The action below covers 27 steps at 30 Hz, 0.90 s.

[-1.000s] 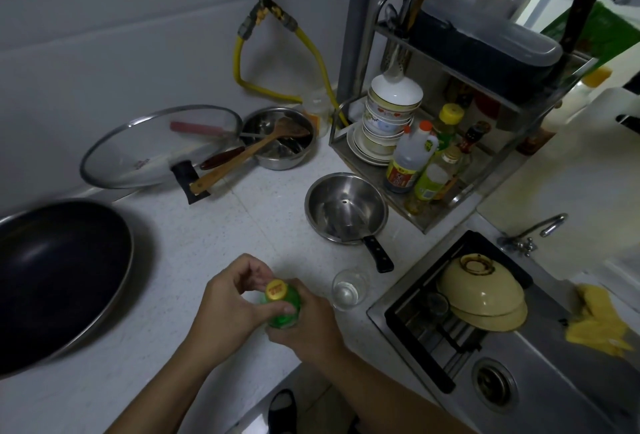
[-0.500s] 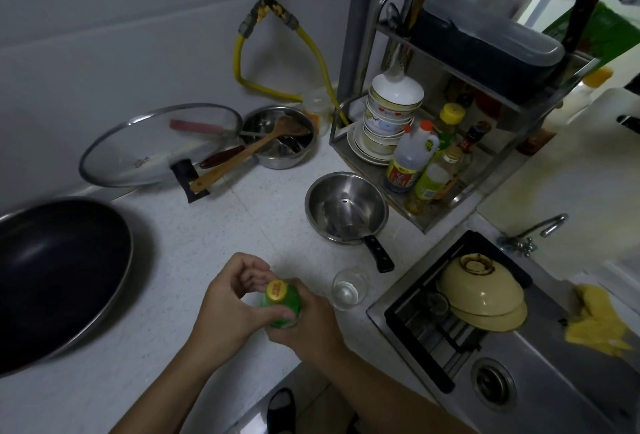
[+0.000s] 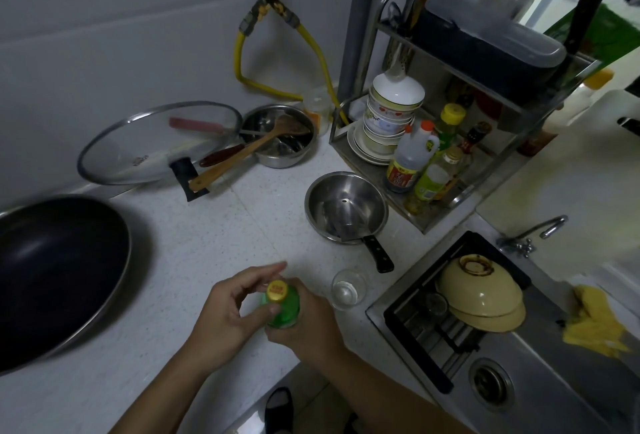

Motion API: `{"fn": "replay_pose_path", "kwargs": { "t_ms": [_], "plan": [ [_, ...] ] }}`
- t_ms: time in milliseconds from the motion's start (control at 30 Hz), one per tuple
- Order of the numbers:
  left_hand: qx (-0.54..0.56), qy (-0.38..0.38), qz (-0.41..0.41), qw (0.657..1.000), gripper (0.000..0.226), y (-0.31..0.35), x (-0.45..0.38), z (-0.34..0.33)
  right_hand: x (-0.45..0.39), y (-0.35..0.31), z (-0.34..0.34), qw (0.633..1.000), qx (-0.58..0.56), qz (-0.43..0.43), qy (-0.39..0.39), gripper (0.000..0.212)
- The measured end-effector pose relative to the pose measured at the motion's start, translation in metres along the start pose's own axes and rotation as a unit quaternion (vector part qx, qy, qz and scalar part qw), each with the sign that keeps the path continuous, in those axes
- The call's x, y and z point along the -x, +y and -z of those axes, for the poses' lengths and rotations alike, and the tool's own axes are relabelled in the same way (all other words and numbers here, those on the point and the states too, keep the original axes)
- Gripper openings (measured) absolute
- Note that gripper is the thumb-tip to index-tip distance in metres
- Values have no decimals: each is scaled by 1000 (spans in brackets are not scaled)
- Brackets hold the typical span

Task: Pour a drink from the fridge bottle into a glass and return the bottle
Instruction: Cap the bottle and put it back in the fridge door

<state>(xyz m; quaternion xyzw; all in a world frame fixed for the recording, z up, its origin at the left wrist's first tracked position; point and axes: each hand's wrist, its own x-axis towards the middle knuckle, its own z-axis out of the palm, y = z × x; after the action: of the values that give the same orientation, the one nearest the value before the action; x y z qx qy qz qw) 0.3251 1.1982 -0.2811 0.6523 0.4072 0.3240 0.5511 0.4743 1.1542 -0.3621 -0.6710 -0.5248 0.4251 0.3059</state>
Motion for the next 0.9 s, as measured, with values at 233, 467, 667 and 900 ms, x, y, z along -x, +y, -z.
{"fn": "replay_pose_path", "kwargs": {
  "t_ms": [233, 467, 667, 900],
  "plan": [
    [-50, 125, 32, 990, 45, 2, 2, -14, 1, -2, 1, 1000, 12, -6, -1, 59],
    [-93, 146, 4, 985, 29, 7, 5, -20, 0, -4, 2, 1000, 14, -12, -5, 64],
    [-63, -50, 13, 997, 27, 10, -6, 2, 1, -1, 7, 1000, 4, -13, -17, 61],
    [-57, 74, 44, 995, 51, 12, -2, -8, 3, -5, 1, 1000, 0, -24, -1, 58]
  ]
}}
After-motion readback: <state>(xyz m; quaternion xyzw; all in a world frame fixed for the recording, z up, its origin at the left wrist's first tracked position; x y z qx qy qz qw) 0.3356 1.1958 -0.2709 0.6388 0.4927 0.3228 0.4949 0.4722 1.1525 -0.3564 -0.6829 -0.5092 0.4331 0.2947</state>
